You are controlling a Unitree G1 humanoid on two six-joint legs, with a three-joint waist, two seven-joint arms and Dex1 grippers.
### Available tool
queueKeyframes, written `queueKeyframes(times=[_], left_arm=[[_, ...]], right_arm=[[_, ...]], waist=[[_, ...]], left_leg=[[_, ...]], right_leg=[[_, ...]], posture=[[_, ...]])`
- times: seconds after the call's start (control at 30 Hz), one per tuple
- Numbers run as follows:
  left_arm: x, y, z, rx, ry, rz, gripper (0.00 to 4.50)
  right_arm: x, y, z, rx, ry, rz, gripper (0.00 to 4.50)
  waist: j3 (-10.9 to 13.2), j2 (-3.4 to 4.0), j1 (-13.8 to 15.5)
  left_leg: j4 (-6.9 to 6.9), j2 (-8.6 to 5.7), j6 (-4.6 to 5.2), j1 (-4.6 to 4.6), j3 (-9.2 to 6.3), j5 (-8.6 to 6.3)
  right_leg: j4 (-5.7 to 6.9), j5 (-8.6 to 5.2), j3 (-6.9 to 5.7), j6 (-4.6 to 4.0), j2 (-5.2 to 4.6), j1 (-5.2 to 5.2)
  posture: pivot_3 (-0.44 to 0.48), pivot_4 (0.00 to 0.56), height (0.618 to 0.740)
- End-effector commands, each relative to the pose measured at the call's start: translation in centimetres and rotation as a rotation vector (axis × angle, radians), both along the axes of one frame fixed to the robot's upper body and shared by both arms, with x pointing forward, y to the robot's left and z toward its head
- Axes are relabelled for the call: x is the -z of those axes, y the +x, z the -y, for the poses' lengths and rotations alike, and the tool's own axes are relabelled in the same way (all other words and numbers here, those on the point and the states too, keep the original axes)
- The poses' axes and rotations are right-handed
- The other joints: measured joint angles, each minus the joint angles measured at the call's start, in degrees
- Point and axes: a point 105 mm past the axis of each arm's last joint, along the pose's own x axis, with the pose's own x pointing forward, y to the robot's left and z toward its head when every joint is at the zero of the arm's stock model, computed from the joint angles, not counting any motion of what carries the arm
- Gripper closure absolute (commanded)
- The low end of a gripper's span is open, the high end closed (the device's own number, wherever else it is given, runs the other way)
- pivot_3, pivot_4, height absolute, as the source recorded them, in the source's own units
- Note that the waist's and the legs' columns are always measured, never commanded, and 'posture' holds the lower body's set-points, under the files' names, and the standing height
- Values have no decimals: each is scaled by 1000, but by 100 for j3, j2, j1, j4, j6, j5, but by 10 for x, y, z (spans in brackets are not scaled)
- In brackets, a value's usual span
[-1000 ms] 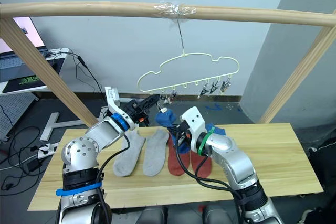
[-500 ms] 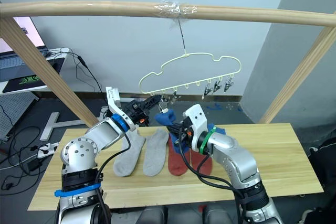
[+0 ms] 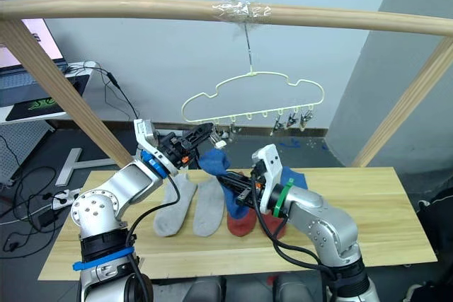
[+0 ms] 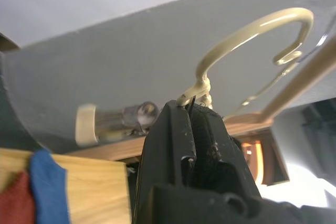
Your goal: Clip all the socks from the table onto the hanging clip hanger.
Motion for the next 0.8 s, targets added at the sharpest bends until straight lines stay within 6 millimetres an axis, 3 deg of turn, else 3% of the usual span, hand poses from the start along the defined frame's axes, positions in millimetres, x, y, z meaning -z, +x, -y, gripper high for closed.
queueKeyframes(times=[0.03, 0.37, 0.8], left_arm=[[-22, -8, 1, 28, -46, 66, 4500], [-22, -9, -4, 16, -54, 43, 4500], [-29, -12, 2, 47, -73, 61, 4500]], right_arm=[[-17, 2, 4, 19, 63, 57, 4490], [-29, 0, 8, 12, 88, 112, 4490], [-28, 20, 18, 86, 86, 99, 4490]], waist=[[0, 1, 24], [1, 2, 61], [10, 14, 139]], left_leg=[[0, 0, 0, -1, -2, 0], [-1, -1, -1, -1, -7, 1], [0, -1, -2, -2, -6, 1]], right_leg=[[0, 0, -2, -1, 0, 0], [0, -2, -8, -5, -2, 3], [-1, -3, -8, -8, -2, 3]], posture=[[277, 141, 740], [283, 140, 740], [273, 145, 740]])
